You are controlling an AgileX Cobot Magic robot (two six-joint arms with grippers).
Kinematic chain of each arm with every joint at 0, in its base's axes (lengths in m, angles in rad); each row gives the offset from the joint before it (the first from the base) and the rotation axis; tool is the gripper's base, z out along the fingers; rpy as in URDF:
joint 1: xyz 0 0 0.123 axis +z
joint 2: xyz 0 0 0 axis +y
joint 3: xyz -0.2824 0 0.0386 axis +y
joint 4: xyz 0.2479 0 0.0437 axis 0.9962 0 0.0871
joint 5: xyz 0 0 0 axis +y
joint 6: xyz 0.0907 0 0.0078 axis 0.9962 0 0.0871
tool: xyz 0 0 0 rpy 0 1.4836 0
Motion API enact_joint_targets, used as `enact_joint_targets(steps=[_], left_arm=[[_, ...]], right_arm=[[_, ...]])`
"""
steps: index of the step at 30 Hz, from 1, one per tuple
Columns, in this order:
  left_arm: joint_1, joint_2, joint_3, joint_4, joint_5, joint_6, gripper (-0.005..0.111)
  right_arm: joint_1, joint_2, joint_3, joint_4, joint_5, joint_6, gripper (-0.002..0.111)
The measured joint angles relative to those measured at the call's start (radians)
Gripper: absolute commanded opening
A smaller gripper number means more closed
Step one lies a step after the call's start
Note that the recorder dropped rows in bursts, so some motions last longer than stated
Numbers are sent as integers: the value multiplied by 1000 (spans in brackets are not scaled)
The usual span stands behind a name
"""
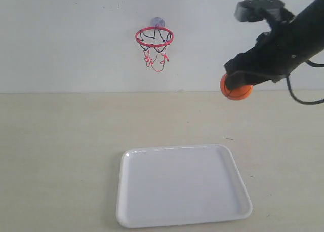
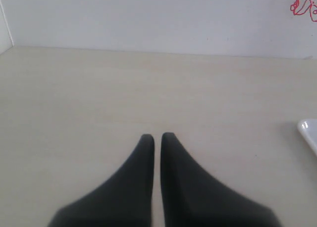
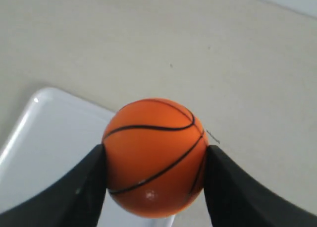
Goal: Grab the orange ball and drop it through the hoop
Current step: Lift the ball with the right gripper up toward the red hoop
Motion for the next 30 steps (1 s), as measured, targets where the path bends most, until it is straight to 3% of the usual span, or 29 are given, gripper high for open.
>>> enact_joint_targets(steps=[6, 12, 15, 22, 30], left_arm=[[0, 0, 0, 0, 0, 0, 4], [0, 0, 0, 0, 0, 0, 4], [0, 0, 0, 0, 0, 0, 4], [0, 0, 0, 0, 0, 0, 4], [0, 0, 0, 0, 0, 0, 4]], right_arm=[[-159, 67, 0, 590, 111, -575, 0], [-181, 232, -2, 998, 188, -819, 0], [-181, 378, -95, 1152, 213, -840, 0], [-170, 504, -389, 1181, 206, -728, 0], [-17, 508, -600, 881, 0, -760, 0]])
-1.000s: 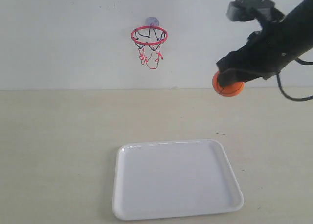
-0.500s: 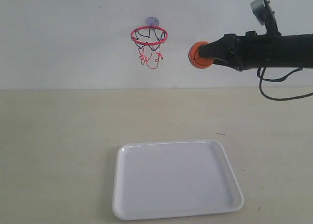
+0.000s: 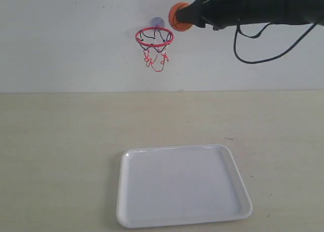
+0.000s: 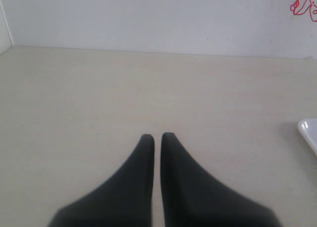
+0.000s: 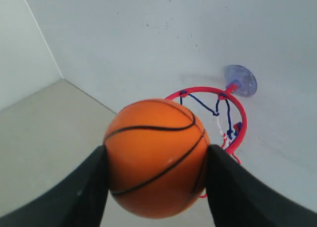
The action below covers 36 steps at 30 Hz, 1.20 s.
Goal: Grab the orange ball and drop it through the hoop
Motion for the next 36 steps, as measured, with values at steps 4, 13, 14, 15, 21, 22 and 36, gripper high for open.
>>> enact_joint_targets(steps=[4, 13, 14, 15, 21, 22, 36], left_arm=[[0, 0, 0, 0, 0, 0, 4], [0, 0, 0, 0, 0, 0, 4], [0, 0, 0, 0, 0, 0, 4], [0, 0, 0, 0, 0, 0, 4], [0, 0, 0, 0, 0, 0, 4], [0, 0, 0, 0, 0, 0, 4], [0, 0, 0, 0, 0, 0, 4]], right_arm=[[58, 4, -6, -8, -128, -79, 0], [48, 81, -6, 64, -161, -107, 0], [41, 98, -14, 93, -150, -105, 0], [36, 112, -25, 116, -132, -105, 0], [14, 221, -212, 173, -28, -50, 0], [14, 237, -251, 175, -20, -36, 0], [24, 373, -473, 131, -4, 95, 0]])
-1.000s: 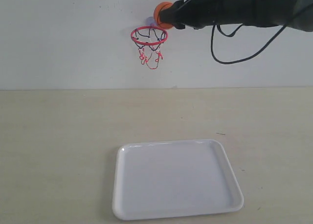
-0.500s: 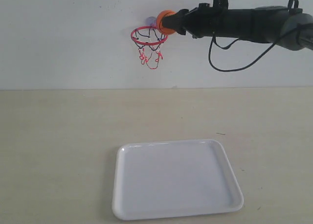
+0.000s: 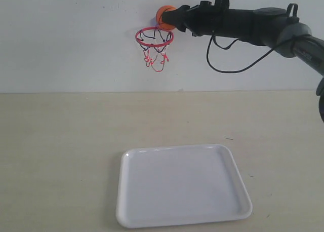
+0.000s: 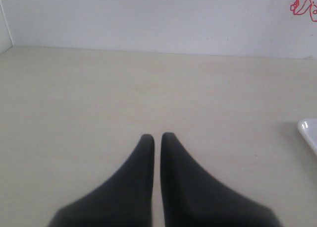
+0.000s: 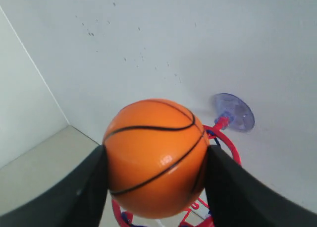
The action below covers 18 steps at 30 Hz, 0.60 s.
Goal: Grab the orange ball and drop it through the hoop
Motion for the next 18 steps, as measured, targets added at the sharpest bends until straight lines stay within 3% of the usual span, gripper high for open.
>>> enact_joint_targets(steps=[18], left_arm=[[0, 0, 0, 0, 0, 0, 4]], right_arm=[[50, 1, -3, -31, -88, 44, 0]])
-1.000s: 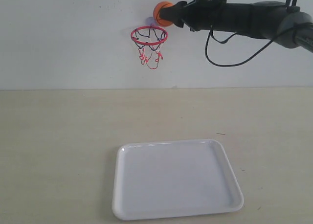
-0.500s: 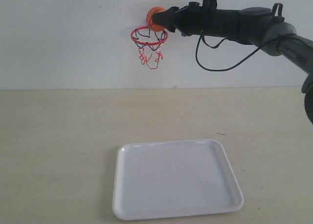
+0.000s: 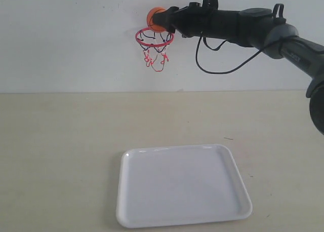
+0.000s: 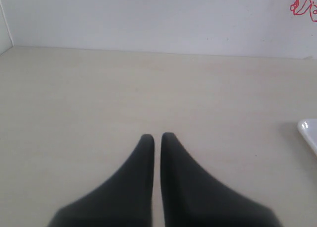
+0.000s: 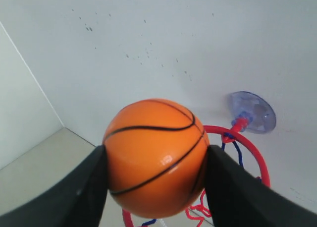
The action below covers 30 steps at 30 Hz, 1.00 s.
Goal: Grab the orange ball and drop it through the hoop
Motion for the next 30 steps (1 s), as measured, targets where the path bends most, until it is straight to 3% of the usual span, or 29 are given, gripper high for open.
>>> enact_joint_targets(steps=[6, 8, 12, 14, 17, 23, 30], left_arm=[[0, 0, 0, 0, 0, 0, 4], [0, 0, 0, 0, 0, 0, 4], [0, 0, 0, 0, 0, 0, 4], [0, 0, 0, 0, 0, 0, 4], [0, 0, 0, 0, 0, 0, 4], [0, 0, 0, 0, 0, 0, 4], [0, 0, 0, 0, 0, 0, 4]], right_arm=[[0, 0, 0, 0, -15, 11, 1], [0, 0, 0, 0, -15, 13, 12], [0, 0, -1, 0, -27, 45, 55], [0, 0, -1, 0, -48, 80, 66], [0, 0, -1, 0, -75, 129, 52], [0, 0, -2, 0, -75, 150, 3], [0, 0, -5, 0, -65, 154, 0]])
